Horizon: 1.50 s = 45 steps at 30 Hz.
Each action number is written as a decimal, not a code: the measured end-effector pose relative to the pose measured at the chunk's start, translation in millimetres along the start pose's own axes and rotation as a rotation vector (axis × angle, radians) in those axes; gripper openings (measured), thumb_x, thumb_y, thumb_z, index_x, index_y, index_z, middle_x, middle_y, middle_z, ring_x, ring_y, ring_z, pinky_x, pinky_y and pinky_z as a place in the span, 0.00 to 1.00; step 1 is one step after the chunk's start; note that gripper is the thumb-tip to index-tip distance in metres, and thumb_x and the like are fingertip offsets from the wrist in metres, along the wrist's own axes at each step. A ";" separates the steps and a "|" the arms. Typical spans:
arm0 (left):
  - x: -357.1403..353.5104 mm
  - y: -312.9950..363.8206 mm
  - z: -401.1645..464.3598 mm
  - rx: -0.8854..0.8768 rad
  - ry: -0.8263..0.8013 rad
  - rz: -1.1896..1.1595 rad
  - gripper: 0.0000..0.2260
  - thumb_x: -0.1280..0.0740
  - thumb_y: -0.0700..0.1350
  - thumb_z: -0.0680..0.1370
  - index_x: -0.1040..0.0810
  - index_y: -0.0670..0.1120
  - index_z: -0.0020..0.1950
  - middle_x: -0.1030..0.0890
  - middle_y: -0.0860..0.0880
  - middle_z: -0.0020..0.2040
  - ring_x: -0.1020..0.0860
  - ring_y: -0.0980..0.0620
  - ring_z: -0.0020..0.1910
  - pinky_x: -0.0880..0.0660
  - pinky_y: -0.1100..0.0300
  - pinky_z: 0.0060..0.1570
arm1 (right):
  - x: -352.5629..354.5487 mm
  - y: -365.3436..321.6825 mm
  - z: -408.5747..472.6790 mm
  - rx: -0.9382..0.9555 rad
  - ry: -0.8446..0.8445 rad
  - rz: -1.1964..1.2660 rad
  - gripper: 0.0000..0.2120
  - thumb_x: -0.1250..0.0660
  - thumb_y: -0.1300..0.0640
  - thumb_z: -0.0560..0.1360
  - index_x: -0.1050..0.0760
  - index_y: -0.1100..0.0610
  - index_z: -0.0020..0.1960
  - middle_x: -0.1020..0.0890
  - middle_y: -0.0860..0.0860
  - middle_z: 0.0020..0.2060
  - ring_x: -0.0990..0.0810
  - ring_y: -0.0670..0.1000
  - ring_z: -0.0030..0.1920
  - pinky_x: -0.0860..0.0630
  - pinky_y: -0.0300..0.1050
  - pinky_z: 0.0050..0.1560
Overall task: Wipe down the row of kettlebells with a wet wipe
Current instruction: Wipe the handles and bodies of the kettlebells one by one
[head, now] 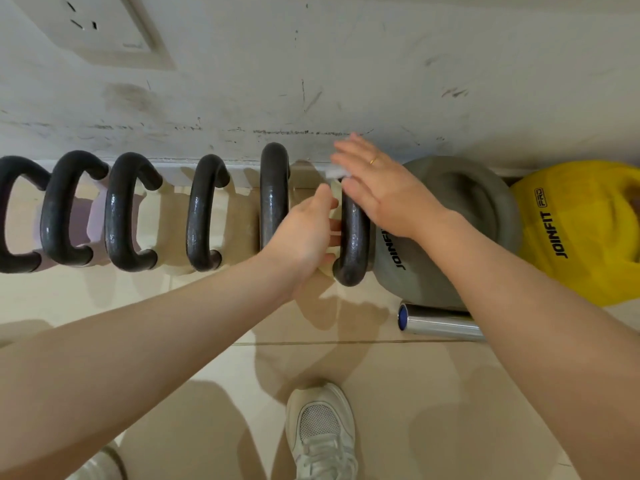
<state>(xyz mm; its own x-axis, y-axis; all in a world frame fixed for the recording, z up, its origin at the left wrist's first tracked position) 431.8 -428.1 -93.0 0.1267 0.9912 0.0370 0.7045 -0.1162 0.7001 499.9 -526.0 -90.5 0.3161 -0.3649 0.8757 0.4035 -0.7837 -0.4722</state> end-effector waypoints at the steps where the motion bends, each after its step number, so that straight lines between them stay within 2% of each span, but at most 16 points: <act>1: -3.1 -0.3 -1.0 0.002 -0.011 -0.005 0.12 0.49 0.53 0.81 0.28 0.52 0.55 0.21 0.52 0.45 0.22 0.54 0.46 0.25 0.58 0.46 | 1.2 6.7 2.1 -0.132 -0.004 0.169 0.23 0.52 0.51 0.81 0.42 0.58 0.74 0.42 0.52 0.75 0.50 0.47 0.75 0.55 0.39 0.72; 3: -2.8 -1.7 0.2 -0.022 -0.016 0.038 0.07 0.43 0.47 0.81 0.27 0.51 0.55 0.21 0.52 0.45 0.22 0.55 0.45 0.25 0.57 0.50 | -2.3 6.8 -2.2 -0.329 0.018 0.518 0.23 0.54 0.50 0.82 0.49 0.55 0.76 0.49 0.48 0.76 0.52 0.44 0.75 0.57 0.39 0.73; 5: -5.5 -3.3 2.2 -0.067 -0.065 0.187 0.16 0.36 0.42 0.78 0.30 0.50 0.65 0.18 0.49 0.49 0.20 0.53 0.47 0.23 0.52 0.54 | -18.6 3.6 -17.6 -0.507 0.074 0.880 0.25 0.54 0.45 0.81 0.50 0.50 0.76 0.48 0.48 0.76 0.48 0.46 0.75 0.50 0.46 0.74; 7: -10.3 -5.1 2.1 -0.072 -0.098 0.280 0.25 0.33 0.39 0.75 0.35 0.50 0.70 0.17 0.45 0.50 0.18 0.49 0.48 0.21 0.49 0.53 | -37.9 6.9 -33.3 -0.715 0.153 1.332 0.27 0.53 0.39 0.79 0.38 0.52 0.72 0.34 0.56 0.71 0.32 0.54 0.68 0.33 0.53 0.66; 9: -10.2 -6.4 4.6 -0.059 -0.080 0.286 0.26 0.31 0.38 0.74 0.34 0.50 0.69 0.17 0.44 0.48 0.17 0.47 0.47 0.21 0.48 0.52 | -41.0 15.2 -35.9 -0.843 0.243 1.652 0.29 0.54 0.40 0.79 0.28 0.59 0.63 0.24 0.61 0.62 0.23 0.57 0.60 0.26 0.54 0.59; 15: -8.7 -12.8 8.0 -0.075 -0.076 0.251 0.21 0.32 0.39 0.74 0.31 0.50 0.65 0.17 0.46 0.50 0.17 0.49 0.49 0.23 0.48 0.57 | -70.8 -5.0 -73.4 -0.899 0.220 1.419 0.21 0.50 0.43 0.80 0.21 0.51 0.47 0.16 0.52 0.48 0.19 0.50 0.52 0.25 0.46 0.57; 19: -9.1 -11.1 11.2 -0.101 -0.064 0.278 0.18 0.32 0.40 0.75 0.30 0.50 0.63 0.17 0.47 0.48 0.18 0.49 0.48 0.23 0.48 0.56 | -56.2 -1.0 -59.8 -0.862 0.283 1.536 0.24 0.52 0.42 0.80 0.21 0.53 0.49 0.16 0.53 0.46 0.17 0.49 0.44 0.21 0.45 0.49; 22: -8.4 -10.6 10.9 -0.105 -0.069 0.280 0.19 0.32 0.40 0.75 0.30 0.50 0.64 0.16 0.46 0.45 0.17 0.48 0.45 0.22 0.48 0.54 | -63.0 -1.8 -63.5 -0.820 0.311 1.397 0.24 0.53 0.40 0.79 0.22 0.49 0.54 0.17 0.49 0.48 0.19 0.47 0.50 0.24 0.45 0.55; 26: -9.0 -11.4 9.5 -0.106 -0.072 0.282 0.19 0.32 0.40 0.75 0.30 0.49 0.64 0.16 0.43 0.47 0.17 0.43 0.48 0.22 0.45 0.54 | -78.4 -22.2 -111.1 -0.610 0.417 1.158 0.15 0.52 0.57 0.82 0.33 0.46 0.63 0.25 0.42 0.58 0.30 0.26 0.56 0.35 0.23 0.55; 28: -9.5 -10.4 9.9 -0.112 -0.070 0.305 0.19 0.32 0.41 0.75 0.30 0.49 0.65 0.16 0.44 0.46 0.17 0.43 0.47 0.22 0.45 0.53 | -88.7 -33.3 -119.8 -0.489 0.443 1.033 0.19 0.51 0.61 0.81 0.43 0.54 0.72 0.32 0.50 0.68 0.35 0.36 0.67 0.37 0.32 0.66; 30: -9.0 -10.4 10.5 -0.115 -0.061 0.334 0.19 0.32 0.42 0.75 0.30 0.49 0.66 0.16 0.45 0.45 0.17 0.43 0.46 0.21 0.46 0.52 | -107.1 -33.5 -120.4 -0.512 0.418 0.938 0.24 0.48 0.56 0.79 0.47 0.47 0.73 0.33 0.52 0.69 0.35 0.46 0.70 0.38 0.48 0.71; 33: -9.2 -6.6 9.4 -0.108 -0.053 0.348 0.19 0.32 0.41 0.75 0.30 0.48 0.65 0.17 0.46 0.44 0.17 0.44 0.46 0.21 0.50 0.52 | -117.2 -27.3 -113.9 -0.617 0.427 0.849 0.36 0.43 0.63 0.68 0.50 0.37 0.69 0.35 0.52 0.69 0.35 0.50 0.70 0.38 0.57 0.70; 36: -9.6 -3.8 8.3 -0.097 -0.064 0.329 0.17 0.32 0.39 0.75 0.29 0.47 0.62 0.18 0.47 0.41 0.18 0.44 0.45 0.20 0.51 0.51 | -110.1 -24.1 -107.1 -0.643 0.491 0.979 0.39 0.46 0.71 0.67 0.48 0.41 0.70 0.35 0.52 0.70 0.33 0.49 0.69 0.33 0.50 0.69; 40: -9.9 -2.7 6.3 -0.097 -0.062 0.328 0.17 0.32 0.39 0.75 0.29 0.46 0.63 0.19 0.48 0.40 0.18 0.46 0.42 0.20 0.52 0.51 | -116.6 -21.5 -109.6 -0.618 0.410 0.927 0.36 0.46 0.75 0.70 0.50 0.55 0.74 0.34 0.52 0.67 0.31 0.27 0.55 0.33 0.43 0.66; 42: -9.5 -2.7 5.9 -0.098 -0.065 0.347 0.18 0.32 0.39 0.75 0.29 0.46 0.64 0.18 0.47 0.41 0.17 0.45 0.44 0.20 0.52 0.51 | -112.7 -23.0 -112.0 -0.614 0.409 0.887 0.37 0.47 0.75 0.72 0.51 0.52 0.74 0.33 0.49 0.67 0.32 0.36 0.62 0.35 0.40 0.66; 45: -7.1 -3.9 6.8 -0.084 -0.064 0.327 0.20 0.32 0.40 0.75 0.30 0.46 0.66 0.18 0.48 0.42 0.17 0.48 0.44 0.20 0.54 0.51 | -101.1 -34.9 -108.8 -0.400 0.430 0.734 0.43 0.48 0.77 0.70 0.62 0.46 0.74 0.50 0.44 0.74 0.51 0.38 0.74 0.49 0.31 0.71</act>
<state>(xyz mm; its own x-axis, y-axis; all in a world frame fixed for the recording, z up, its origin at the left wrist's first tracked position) 432.9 -435.1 -100.9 0.3822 0.8959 0.2265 0.5596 -0.4194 0.7148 360.4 -516.5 -151.6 -0.0021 -0.9283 0.3719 -0.1210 -0.3689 -0.9216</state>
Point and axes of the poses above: each hand's wrist, its own z-axis towards the middle knuckle, its own x-axis out of the back of the hand, y = z × x, the point moved 8 cm from there along z, towards the middle knuckle
